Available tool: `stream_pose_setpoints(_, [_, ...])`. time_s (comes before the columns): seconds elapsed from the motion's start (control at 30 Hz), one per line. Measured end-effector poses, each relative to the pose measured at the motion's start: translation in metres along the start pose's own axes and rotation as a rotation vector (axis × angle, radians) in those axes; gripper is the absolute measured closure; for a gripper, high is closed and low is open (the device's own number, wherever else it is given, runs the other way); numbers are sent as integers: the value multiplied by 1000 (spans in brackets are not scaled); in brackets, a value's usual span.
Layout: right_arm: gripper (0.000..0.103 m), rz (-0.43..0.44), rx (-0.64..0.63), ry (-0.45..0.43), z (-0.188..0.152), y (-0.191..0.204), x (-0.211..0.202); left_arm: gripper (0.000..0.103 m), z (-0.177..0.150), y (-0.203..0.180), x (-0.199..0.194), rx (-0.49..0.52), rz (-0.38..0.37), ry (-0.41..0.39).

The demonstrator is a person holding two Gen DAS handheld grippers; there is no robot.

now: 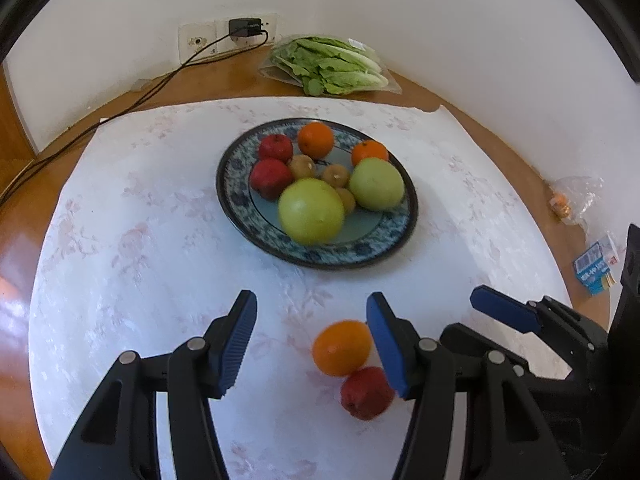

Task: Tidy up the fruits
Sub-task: 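Withdraw both open tools from the plate toward the loose orange, red apple and kiwi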

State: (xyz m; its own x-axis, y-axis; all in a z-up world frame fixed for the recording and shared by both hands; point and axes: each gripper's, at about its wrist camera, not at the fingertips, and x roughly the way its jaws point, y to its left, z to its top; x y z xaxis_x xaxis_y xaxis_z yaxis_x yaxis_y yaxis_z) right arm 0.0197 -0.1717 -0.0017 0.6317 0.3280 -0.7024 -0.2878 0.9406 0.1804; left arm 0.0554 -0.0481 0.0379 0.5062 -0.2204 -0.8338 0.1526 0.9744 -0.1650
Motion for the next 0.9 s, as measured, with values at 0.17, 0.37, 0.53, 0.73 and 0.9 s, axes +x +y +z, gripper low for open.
stream_pose_setpoints(0.17, [54, -11, 3, 4, -7, 0, -4, 43, -6, -3, -1, 4, -4, 7])
stream_pose_setpoints(0.37, [54, -27, 4, 8, -15, -1, -4, 43, -11, -7, 0, 11, -5, 13])
stream_pose_setpoints(0.53, [54, -32, 10, 15, -21, -3, -1, 43, -16, -9, 2, 14, -1, 20])
stream_pose_setpoints(0.73, [54, -42, -11, 3, -26, 1, -2, 43, -19, -11, 5, 15, 3, 20])
stream_pose_setpoints(0.9, [54, -32, -21, 12, -30, 3, 1, 43, -22, -14, 9, 20, 13, 20])
